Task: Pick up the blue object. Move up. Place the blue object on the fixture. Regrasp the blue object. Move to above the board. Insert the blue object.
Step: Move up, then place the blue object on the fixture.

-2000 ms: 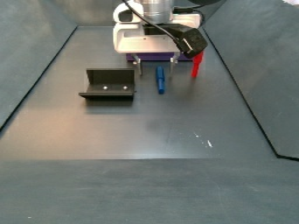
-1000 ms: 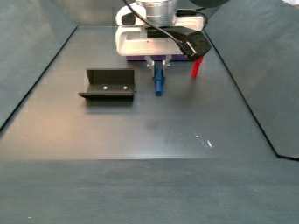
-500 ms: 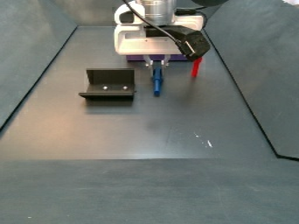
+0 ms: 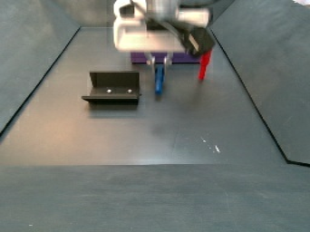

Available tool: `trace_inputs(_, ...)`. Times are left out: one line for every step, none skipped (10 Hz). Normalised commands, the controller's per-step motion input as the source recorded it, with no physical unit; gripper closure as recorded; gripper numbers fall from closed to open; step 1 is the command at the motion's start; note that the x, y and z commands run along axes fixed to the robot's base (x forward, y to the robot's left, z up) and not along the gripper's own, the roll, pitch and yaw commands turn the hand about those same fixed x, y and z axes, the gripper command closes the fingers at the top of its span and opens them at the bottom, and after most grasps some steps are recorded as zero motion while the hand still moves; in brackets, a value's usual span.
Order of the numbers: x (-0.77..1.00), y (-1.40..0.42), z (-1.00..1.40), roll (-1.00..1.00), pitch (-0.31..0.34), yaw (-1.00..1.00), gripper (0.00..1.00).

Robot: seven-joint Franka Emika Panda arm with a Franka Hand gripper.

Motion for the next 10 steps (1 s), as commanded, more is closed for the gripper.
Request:
trace_inputs(-0.05,-0.02,0.58,0.00,0.034,0.02,1.00)
trace_inputs(0.00,-0.01,0.20,0.01,0.009,0.01,1.00)
trace_inputs(0.00,0.00,0.00,-0.02,0.000,0.00,1.00)
trace_inputs(0.09,0.05,0.00,-0.29,0.071,0.00,1.00)
trace_inputs(0.43,0.32,0.12,-1.00,0.366,0.00,1.00)
trace_inputs(0.40,0.25,0.17,-1.00,0.329,0.00,1.00)
trace_inputs(0.40,0.23,0.15,-1.00,0.311,0.00,1.00)
trace_inputs(0.44,0.19,0.12,-1.00,0.180,0.00,1.00)
trace_inputs(0.47,0.18,0.12,-1.00,0.134,0.00,1.00)
trace_inputs(0.48,0.17,0.11,-1.00,0.111,0.00,1.00)
